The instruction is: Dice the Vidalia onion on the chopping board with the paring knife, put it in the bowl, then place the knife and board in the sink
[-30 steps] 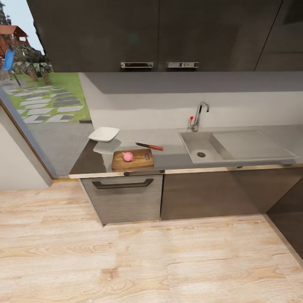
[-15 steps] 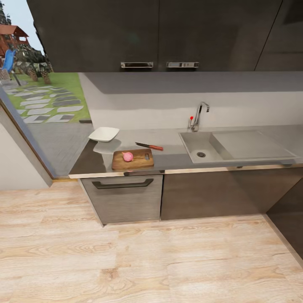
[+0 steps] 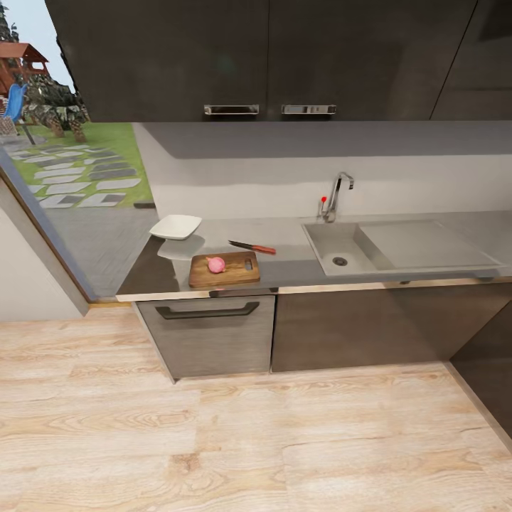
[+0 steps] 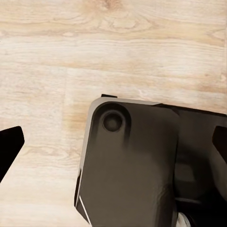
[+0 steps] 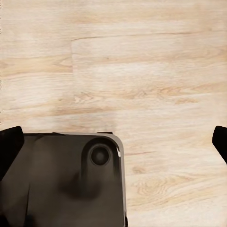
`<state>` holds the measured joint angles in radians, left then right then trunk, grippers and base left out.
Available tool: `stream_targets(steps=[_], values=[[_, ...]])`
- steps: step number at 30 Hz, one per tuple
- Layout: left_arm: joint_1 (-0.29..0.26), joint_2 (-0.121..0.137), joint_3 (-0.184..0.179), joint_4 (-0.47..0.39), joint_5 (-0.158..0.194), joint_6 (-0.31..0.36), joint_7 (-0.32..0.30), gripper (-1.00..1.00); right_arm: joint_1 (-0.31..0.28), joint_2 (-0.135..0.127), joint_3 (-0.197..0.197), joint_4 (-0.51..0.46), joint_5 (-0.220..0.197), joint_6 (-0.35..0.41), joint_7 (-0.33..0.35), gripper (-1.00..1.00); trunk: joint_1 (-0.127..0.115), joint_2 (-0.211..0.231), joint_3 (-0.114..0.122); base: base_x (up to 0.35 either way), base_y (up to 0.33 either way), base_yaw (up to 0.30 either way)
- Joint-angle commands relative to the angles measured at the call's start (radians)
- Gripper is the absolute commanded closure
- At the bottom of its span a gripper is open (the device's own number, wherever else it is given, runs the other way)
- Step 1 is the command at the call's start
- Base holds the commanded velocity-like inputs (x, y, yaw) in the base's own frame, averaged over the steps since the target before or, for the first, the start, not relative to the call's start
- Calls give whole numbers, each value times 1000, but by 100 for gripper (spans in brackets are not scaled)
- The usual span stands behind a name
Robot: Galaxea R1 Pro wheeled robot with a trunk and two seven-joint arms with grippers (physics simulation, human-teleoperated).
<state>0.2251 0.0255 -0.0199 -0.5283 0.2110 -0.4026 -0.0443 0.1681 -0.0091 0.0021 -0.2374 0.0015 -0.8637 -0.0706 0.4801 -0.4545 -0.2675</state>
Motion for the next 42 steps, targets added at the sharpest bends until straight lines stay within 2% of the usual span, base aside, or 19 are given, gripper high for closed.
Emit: stream_targets(steps=[1, 5, 17, 19, 20, 22, 24, 27, 28, 29, 31, 32, 33, 34, 35, 36, 37, 39, 42], values=[[0, 1, -2, -1, 10, -1, -5, -100, 1, 1, 1, -2, 0, -1, -3, -100, 1, -1, -1, 0, 0, 0], [0, 4, -3, 0, 10, 0, -5, -100, 0, 15, 1, -7, 4, -6, -3, -100, 1, -1, -1, 0, 0, 0], [0, 5, -3, -1, 10, -1, -5, -100, 0, 21, 0, -52, 3, -15, -4, -100, 1, -1, -1, 0, 0, 0], [0, 5, -3, 0, 10, -1, -5, -100, 0, 17, -3, -178, 6, -6, -18, -100, 1, -1, -1, 0, 0, 0], [0, 5, -3, 0, 10, 0, -5, -100, 0, 17, -3, -207, 6, 0, -22, -100, 1, -1, -1, 0, 0, 0], [0, 5, -3, 0, 11, 0, -5, -100, 0, 16, -3, -374, 7, 72, -53, -100, 1, -1, -1, 0, 0, 0], [0, 5, -3, 0, 11, 0, -5, -100, 0, 16, -3, -441, 7, 126, -69, -100, 1, -1, -1, 0, 0, 0], [0, 5, -3, 1, 11, 1, -5, -100, 0, 15, -4, -614, 7, 284, -107, -100, 1, -1, -1, 0, 0, 0], [0, 5, -3, 1, 11, 1, -5, -100, 0, 15, -4, -651, 7, 315, -113, -100, 1, -1, -1, 0, 0, 0], [0, 5, -3, 1, 11, 1, -5, -100, 0, 15, -4, -729, 8, 376, -124, -100, 1, -1, -1, 0, 0, 0], [0, 5, -3, 1, 11, 1, -5, -100, 0, 15, -4, -810, 8, 435, -132, -100, 1, -1, -1, 0, 0, 0], [0, 5, -3, 1, 11, 1, -5, -100, 0, 15, -4, -894, 8, 498, -137, -100, 1, -1, -1, 0, 0, 0], [0, 5, -3, 1, 11, 1, -5, -100, 1, 15, -4, -936, 8, 531, -139, -100, 1, -1, -1, 0, 0, 0], [0, 5, -3, 1, 11, 1, -5, -100, 1, 15, -4, -1019, 8, 602, -142, -100, 1, -1, -1, 0, 0, 0], [0, 4, -3, 1, 11, 1, -5, -100, 1, 15, -4, -1060, 8, 639, -143, -100, 1, -1, -1, 0, 0, 0], [0, 4, -3, 1, 11, 1, -5, -100, 1, 15, -4, -1137, 8, 715, -145, -100, 1, -1, -1, 0, 0, 0], [0, 5, -3, 1, 11, 1, -5, -100, 0, 14, -4, -1175, 8, 753, -145, -100, 1, -1, -1, 0, 0, 0], [0, 4, -3, 1, 11, 1, -5, -100, 0, 14, -5, -1301, 8, 879, -148, -100, 1, -1, -1, 0, 0, 0], [0, 4, -3, 5, 11, 1, -5, -100, -1, 14, -4, -1368, 9, 908, -149, -100, 1, -1, -1, 0, 0, 0]])
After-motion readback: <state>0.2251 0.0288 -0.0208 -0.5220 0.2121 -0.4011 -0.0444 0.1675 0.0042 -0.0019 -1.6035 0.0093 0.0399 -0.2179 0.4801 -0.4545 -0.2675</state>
